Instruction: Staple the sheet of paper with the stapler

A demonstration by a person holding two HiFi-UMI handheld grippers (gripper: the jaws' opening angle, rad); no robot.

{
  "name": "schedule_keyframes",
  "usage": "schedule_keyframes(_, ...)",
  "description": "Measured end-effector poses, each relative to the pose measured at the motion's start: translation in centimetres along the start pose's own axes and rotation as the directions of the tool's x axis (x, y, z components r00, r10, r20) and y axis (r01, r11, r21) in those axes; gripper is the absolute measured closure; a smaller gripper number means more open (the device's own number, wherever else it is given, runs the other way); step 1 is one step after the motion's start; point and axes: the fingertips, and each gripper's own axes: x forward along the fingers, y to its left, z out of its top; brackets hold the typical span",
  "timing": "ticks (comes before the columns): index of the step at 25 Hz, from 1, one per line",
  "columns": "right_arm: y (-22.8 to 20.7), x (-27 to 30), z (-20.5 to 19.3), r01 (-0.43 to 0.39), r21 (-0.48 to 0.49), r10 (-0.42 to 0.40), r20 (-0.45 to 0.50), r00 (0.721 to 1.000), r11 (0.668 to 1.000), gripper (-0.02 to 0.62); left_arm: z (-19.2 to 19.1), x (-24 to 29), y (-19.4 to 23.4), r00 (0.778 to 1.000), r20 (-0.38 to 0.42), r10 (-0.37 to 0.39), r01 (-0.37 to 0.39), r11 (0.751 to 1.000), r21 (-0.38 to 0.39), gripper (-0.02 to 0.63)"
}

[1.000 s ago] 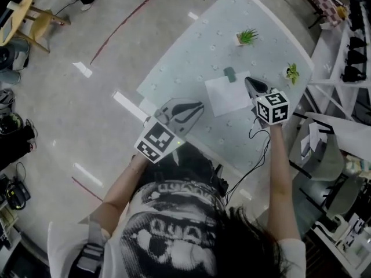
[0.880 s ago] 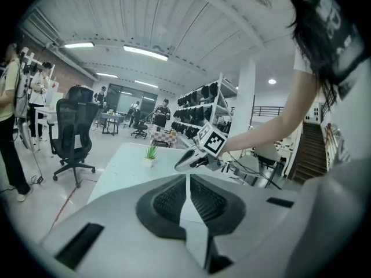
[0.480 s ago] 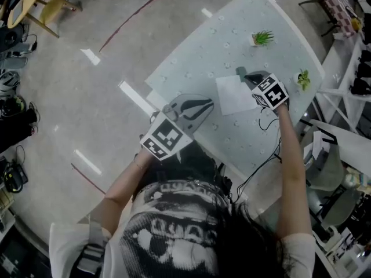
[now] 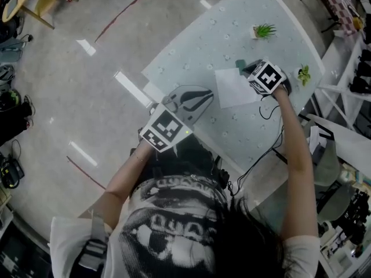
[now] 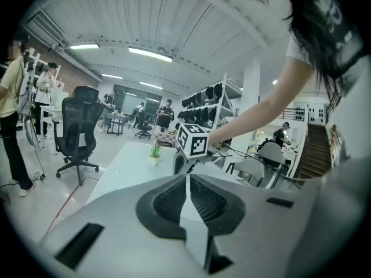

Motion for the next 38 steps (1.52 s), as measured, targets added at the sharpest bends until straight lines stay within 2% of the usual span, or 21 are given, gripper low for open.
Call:
schedule_keyframes(5, 0.4, 0.3, 0.5, -0.054, -0.018, 0.053, -0.033, 0.998, 0.998, 0.591, 0.1, 1.1, -0.1, 1.0, 0.016, -0.013, 0.013, 1.0, -0.01, 0.586)
schedule_keyframes(10, 0.1, -0.1, 0.1, -0.026, -0.069, 0.018, -0.109, 0.994, 0.997, 0.591, -0.4, 2.0, 0.2, 0.999, 0.016, -0.029, 0.029, 0.999, -0.018, 0.586)
schedule_keyframes(16, 0.2, 0.1, 0.4, -0.038, 0.038, 0.039, -0.024, 0.999, 0.999, 0.591, -0.5, 3.1, 1.8, 0.999, 0.035, -0.005, 0.007, 0.999, -0.053, 0.586)
schedule_keyframes(21, 0.0, 0.3, 0.3, -0.059, 0.023, 0.061, -0.086, 0.994, 0.998, 0.591, 0.4, 4.0, 2.4, 0.999, 0.051, -0.011, 0.013, 0.999, -0.049, 0.586)
schedule_keyframes(25, 0.1, 0.9, 0.3, -0.034, 0.003, 0.034, -0.125, 0.992, 0.999, 0.589, 0.8, 3.9, 2.7, 0.998, 0.056, -0.001, 0.003, 0.999, -0.041, 0.586)
schedule_keyframes(30, -0.1, 0.8, -0.2, -0.053, 0.055, 0.058, -0.087, 0.995, 0.997, 0.589, 0.5, 3.4, 3.1, 0.999, 0.037, 0.007, -0.006, 1.0, -0.027, 0.586)
schedule_keyframes(34, 0.0, 0.9, -0.2, -0.064, 0.049, 0.068, -0.067, 0.995, 0.997, 0.589, 0.4, 2.6, 3.2, 1.0, 0.019, 0.018, -0.017, 0.999, -0.03, 0.586)
schedule_keyframes(38, 0.0, 0.6, -0.4, -0.062, 0.108, 0.062, -0.001, 0.998, 0.992, 0.589, 1.4, 2.0, 2.3, 1.0, 0.005, -0.021, 0.021, 1.0, 0.01, 0.586)
